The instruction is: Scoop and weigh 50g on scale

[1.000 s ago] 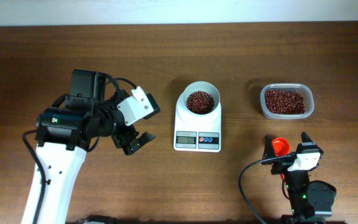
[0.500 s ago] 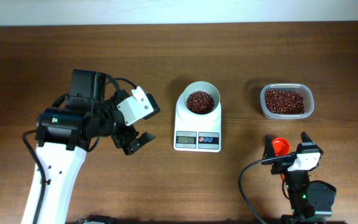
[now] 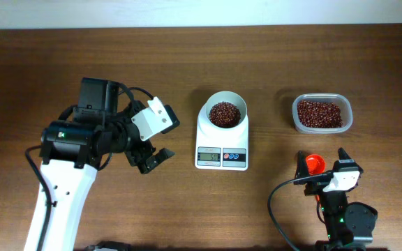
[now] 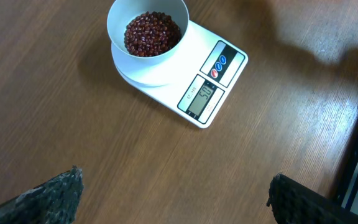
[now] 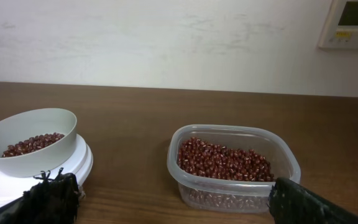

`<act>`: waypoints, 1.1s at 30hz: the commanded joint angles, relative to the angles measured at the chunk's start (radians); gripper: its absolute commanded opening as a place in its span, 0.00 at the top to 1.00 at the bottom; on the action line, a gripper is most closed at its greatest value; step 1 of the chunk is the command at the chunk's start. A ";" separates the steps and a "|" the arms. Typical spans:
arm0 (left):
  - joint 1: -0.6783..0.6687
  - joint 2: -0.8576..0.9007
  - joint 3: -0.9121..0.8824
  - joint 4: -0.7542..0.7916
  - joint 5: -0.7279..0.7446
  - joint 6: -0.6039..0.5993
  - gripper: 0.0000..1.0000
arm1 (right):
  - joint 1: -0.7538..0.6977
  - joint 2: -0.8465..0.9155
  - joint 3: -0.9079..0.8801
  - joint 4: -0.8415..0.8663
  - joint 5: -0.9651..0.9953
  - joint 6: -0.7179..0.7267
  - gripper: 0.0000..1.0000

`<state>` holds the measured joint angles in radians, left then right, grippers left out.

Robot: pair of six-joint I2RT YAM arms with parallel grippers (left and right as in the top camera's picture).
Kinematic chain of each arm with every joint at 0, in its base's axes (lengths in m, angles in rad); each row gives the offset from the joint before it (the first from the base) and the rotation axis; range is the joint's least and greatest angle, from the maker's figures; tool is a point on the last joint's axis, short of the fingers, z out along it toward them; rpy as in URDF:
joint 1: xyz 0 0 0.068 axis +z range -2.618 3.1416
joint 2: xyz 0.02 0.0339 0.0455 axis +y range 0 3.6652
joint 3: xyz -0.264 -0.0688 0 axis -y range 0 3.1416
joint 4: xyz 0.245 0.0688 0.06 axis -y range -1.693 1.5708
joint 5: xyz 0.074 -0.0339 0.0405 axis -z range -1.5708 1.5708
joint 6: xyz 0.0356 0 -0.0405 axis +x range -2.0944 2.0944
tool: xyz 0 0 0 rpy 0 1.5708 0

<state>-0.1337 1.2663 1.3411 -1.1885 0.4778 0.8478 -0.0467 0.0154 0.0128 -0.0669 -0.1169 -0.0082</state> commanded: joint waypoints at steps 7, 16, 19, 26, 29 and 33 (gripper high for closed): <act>-0.001 -0.003 0.003 -0.001 0.003 -0.006 0.01 | 0.007 -0.012 -0.007 -0.004 -0.002 -0.007 0.01; -0.001 -0.003 0.003 -0.001 0.003 -0.006 0.01 | 0.007 -0.012 -0.007 -0.003 -0.002 -0.007 0.01; -0.001 -0.003 0.003 -0.001 0.003 -0.006 0.01 | 0.007 -0.012 -0.007 -0.003 -0.002 -0.007 0.01; -0.001 -0.003 0.003 -0.001 0.003 -0.006 0.01 | 0.007 -0.012 -0.007 -0.003 -0.002 -0.007 0.01; -0.001 -0.003 0.003 -0.001 0.003 -0.006 0.01 | 0.007 -0.012 -0.007 -0.003 -0.002 -0.007 0.01; -0.002 -0.019 0.003 -0.001 0.003 -0.006 0.01 | 0.007 -0.012 -0.007 -0.003 -0.002 -0.007 0.01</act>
<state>-0.1337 1.2663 1.3411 -1.1885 0.4778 0.8474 -0.0467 0.0154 0.0128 -0.0669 -0.1169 -0.0093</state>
